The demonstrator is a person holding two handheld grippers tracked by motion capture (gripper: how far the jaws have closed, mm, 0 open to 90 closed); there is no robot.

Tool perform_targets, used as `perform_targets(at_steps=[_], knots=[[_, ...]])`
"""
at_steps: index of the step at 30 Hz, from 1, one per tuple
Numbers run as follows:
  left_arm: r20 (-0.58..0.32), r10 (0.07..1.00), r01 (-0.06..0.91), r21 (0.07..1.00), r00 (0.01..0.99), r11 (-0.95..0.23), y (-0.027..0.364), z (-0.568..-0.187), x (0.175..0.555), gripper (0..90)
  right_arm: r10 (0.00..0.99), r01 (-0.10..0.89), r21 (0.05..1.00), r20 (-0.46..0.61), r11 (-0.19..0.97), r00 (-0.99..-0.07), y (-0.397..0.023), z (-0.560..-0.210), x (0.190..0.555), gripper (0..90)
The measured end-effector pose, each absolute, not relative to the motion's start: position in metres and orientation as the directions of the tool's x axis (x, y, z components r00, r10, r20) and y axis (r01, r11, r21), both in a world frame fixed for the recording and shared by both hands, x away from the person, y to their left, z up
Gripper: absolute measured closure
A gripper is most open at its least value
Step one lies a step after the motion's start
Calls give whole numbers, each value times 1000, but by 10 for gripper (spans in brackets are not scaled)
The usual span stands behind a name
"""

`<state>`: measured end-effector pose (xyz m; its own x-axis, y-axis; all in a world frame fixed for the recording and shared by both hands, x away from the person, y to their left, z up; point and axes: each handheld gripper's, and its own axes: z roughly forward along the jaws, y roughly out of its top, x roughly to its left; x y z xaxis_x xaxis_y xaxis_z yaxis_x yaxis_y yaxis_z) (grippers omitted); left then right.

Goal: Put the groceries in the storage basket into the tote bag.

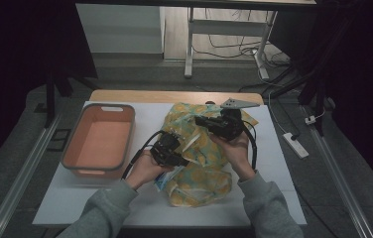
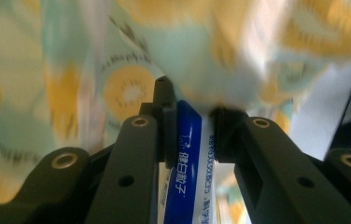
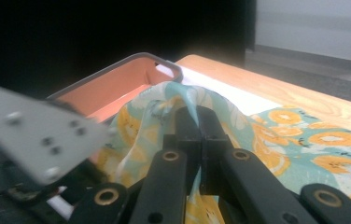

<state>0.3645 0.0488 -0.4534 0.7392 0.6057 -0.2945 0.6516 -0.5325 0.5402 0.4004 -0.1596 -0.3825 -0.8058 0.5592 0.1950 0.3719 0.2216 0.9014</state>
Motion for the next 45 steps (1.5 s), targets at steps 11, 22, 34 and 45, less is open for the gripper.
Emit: perform_targets(at_steps=[11, 22, 34, 45], knots=[[-335, 690, 721, 569, 642, -395, 32, -469, 390, 743, 543, 413, 889, 252, 197, -801, -166, -389, 402, 893], [-414, 720, 769, 584, 557, -259, 3, -474, 405, 740, 541, 436, 885, 287, 166, -790, -171, -390, 405, 893], [-382, 731, 776, 547, 566, -315, -9, -506, 420, 728, 578, 480, 862, 312, 160, -754, -184, -401, 419, 893], [-295, 684, 689, 594, 667, -415, 12, -481, 397, 346, 589, 483, 861, 308, 163, -747, -190, -402, 420, 892]])
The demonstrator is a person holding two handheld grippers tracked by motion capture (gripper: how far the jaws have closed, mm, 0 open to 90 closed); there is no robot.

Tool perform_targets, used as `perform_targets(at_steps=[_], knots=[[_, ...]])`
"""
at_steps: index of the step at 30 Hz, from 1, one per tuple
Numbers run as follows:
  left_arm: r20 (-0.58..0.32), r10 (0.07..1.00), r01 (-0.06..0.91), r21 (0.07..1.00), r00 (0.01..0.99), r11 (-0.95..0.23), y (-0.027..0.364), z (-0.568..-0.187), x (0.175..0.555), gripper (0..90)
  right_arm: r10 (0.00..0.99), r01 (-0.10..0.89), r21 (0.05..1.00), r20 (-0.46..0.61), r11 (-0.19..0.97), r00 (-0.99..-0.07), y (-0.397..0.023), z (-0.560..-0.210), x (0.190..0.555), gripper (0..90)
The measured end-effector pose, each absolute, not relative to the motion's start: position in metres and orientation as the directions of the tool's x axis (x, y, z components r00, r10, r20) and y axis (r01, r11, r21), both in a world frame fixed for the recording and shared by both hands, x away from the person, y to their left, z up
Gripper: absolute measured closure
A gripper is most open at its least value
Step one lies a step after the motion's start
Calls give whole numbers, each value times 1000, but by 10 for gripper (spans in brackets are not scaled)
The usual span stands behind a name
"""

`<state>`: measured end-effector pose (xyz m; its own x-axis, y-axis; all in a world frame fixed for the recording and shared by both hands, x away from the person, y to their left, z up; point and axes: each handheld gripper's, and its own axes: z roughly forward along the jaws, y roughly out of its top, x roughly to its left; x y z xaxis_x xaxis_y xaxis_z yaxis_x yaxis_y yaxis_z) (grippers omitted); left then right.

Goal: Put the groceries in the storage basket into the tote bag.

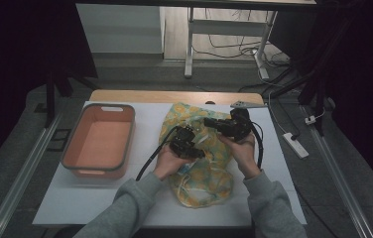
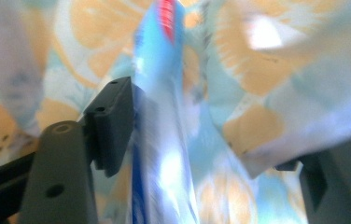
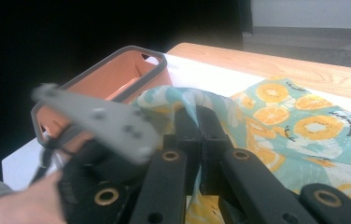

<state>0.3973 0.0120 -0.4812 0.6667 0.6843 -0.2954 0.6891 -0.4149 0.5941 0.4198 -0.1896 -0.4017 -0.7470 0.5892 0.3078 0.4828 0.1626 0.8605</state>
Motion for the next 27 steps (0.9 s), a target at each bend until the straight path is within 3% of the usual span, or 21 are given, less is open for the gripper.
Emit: perform_targets(at_steps=[9, 15, 27], knots=[[-200, 628, 592, 626, 752, -508, 59, -454, 354, 323, 582, 488, 848, 294, 208, -758, -196, -405, 419, 891], [-163, 636, 561, 664, 754, -495, 99, -443, 338, 315, 576, 496, 836, 291, 235, -764, -201, -410, 416, 888], [-206, 642, 582, 675, 739, -454, 142, -459, 339, 316, 581, 509, 803, 264, 309, -770, -213, -425, 395, 885]])
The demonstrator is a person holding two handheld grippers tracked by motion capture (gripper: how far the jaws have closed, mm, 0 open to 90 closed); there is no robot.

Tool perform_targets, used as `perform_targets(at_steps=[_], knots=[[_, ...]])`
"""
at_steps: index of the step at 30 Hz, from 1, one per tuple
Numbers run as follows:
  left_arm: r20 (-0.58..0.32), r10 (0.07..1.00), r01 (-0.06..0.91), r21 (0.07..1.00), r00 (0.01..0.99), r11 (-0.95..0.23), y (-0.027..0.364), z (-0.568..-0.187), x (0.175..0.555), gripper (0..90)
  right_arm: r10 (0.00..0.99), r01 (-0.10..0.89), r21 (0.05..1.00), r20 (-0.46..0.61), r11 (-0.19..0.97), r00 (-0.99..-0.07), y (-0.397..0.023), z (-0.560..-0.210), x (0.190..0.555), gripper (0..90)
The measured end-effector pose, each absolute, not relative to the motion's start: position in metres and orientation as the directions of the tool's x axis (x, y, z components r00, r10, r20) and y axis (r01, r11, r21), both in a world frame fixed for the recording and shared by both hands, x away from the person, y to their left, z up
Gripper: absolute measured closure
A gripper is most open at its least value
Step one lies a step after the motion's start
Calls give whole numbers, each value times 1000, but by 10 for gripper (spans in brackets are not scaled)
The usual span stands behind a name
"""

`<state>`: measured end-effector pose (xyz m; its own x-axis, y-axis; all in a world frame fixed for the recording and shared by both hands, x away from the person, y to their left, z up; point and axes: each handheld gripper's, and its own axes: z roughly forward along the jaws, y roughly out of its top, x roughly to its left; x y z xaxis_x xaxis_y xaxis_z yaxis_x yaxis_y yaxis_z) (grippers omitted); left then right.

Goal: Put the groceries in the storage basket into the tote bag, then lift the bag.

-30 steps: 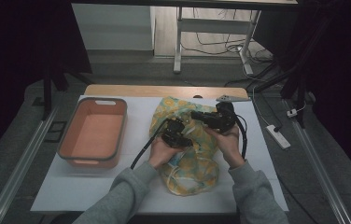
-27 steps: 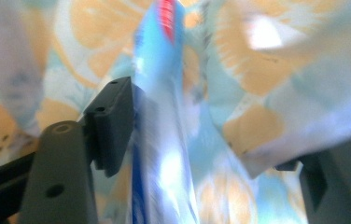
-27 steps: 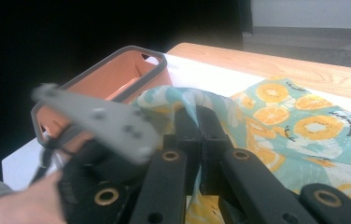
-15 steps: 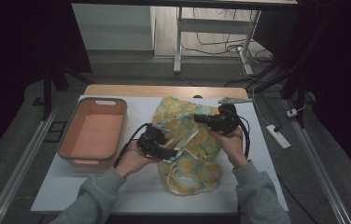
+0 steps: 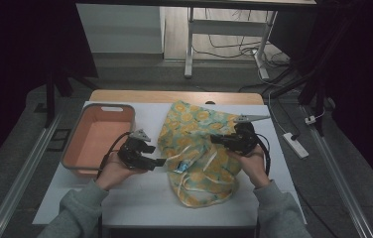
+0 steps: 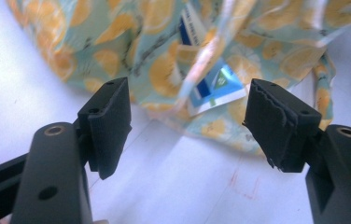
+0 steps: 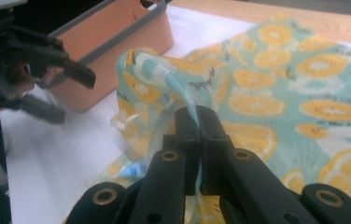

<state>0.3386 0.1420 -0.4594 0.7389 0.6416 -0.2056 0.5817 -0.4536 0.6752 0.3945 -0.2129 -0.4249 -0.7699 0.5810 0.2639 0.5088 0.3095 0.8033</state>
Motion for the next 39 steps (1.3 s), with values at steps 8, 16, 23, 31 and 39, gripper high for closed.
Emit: perform_targets(at_steps=[8, 16, 23, 31, 39], knots=[[-196, 652, 579, 684, 732, -444, 143, -460, 340, 320, 591, 504, 796, 238, 336, -771, -229, -432, 379, 831], [-189, 670, 585, 685, 718, -434, 146, -460, 340, 317, 601, 437, 824, 153, 360, -785, -223, -432, 370, 323], [-197, 692, 604, 682, 694, -412, 156, -457, 343, 329, 574, 389, 860, 143, 332, -806, -237, -415, 340, 261], [-162, 700, 624, 619, 695, -476, 137, -470, 354, 347, 652, 405, 829, 66, 385, -755, -265, -435, 313, 265], [-170, 678, 636, 561, 715, -531, 106, -485, 367, 320, 704, 475, 793, 85, 381, -705, -288, -461, 308, 301]])
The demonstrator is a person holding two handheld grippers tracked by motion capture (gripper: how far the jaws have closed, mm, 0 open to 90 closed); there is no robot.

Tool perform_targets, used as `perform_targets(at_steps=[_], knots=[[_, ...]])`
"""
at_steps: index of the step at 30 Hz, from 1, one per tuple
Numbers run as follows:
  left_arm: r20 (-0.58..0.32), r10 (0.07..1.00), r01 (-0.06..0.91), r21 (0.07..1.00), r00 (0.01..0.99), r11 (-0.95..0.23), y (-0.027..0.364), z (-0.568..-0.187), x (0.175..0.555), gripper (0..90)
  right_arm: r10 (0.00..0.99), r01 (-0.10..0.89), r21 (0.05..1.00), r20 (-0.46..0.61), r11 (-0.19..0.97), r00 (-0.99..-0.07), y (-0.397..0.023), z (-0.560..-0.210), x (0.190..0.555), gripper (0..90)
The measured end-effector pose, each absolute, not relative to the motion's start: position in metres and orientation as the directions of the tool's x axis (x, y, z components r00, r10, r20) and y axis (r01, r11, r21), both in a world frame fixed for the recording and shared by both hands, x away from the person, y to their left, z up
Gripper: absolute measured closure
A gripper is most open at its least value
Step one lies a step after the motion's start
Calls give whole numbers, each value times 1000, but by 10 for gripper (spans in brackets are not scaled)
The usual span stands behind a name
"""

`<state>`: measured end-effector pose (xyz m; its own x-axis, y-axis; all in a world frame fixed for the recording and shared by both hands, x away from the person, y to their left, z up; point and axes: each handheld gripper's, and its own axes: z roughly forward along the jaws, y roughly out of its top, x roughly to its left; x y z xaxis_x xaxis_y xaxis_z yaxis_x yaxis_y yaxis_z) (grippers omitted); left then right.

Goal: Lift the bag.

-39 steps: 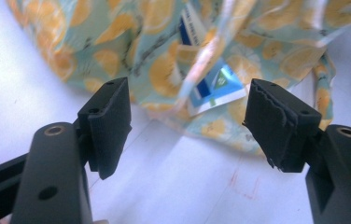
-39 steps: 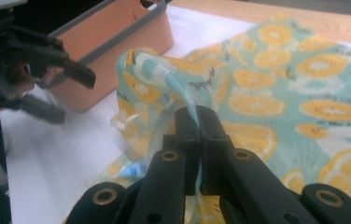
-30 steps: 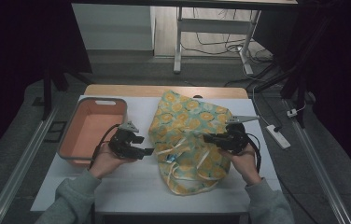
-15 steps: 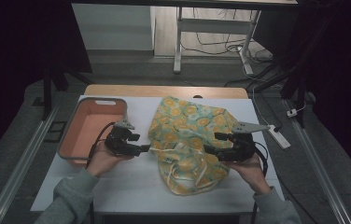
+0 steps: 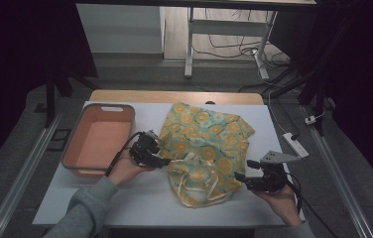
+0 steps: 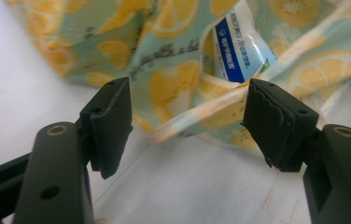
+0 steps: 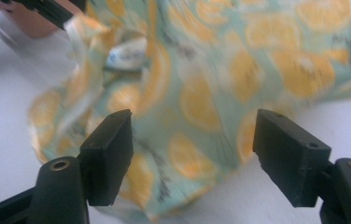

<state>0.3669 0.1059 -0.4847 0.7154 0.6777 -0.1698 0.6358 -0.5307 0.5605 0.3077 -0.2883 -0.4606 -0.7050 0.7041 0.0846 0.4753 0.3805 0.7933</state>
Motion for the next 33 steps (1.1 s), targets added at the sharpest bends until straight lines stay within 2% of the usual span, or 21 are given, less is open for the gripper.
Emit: perform_targets(at_steps=[2, 5, 9, 12, 18, 19, 21, 23, 25, 29, 33], knots=[[-177, 681, 646, 548, 710, -531, 103, -489, 370, 331, 711, 494, 785, 99, 373, -696, -292, -467, 309, 331], [-179, 695, 664, 528, 697, -530, 100, -496, 374, 424, 710, 521, 767, 125, 374, -693, -292, -478, 313, 403], [-175, 696, 670, 508, 696, -542, 98, -503, 377, 716, 705, 550, 733, 136, 401, -696, -289, -488, 318, 504], [-198, 689, 678, 495, 697, -544, 98, -506, 378, 880, 685, 579, 703, 179, 414, -707, -284, -495, 318, 504], [-201, 676, 667, 505, 709, -548, 98, -505, 375, 886, 683, 590, 655, 152, 472, -715, -270, -506, 317, 498], [-203, 678, 667, 512, 707, -542, 98, -505, 374, 887, 691, 591, 647, 133, 482, -710, -267, -509, 317, 525], [-210, 671, 663, 519, 711, -540, 100, -503, 373, 887, 704, 592, 634, 102, 498, -702, -264, -512, 318, 603], [-213, 669, 660, 529, 712, -533, 102, -501, 371, 887, 712, 589, 629, 80, 507, -698, -262, -513, 319, 754], [-211, 667, 653, 543, 714, -527, 103, -498, 368, 888, 715, 591, 627, 75, 508, -695, -262, -514, 320, 860], [-219, 657, 635, 587, 721, -502, 111, -485, 361, 888, 697, 530, 663, 17, 528, -717, -266, -501, 316, 889], [-259, 642, 628, 637, 721, -448, 128, -468, 354, 889, 702, 462, 766, 19, 447, -712, -279, -475, 308, 890]])
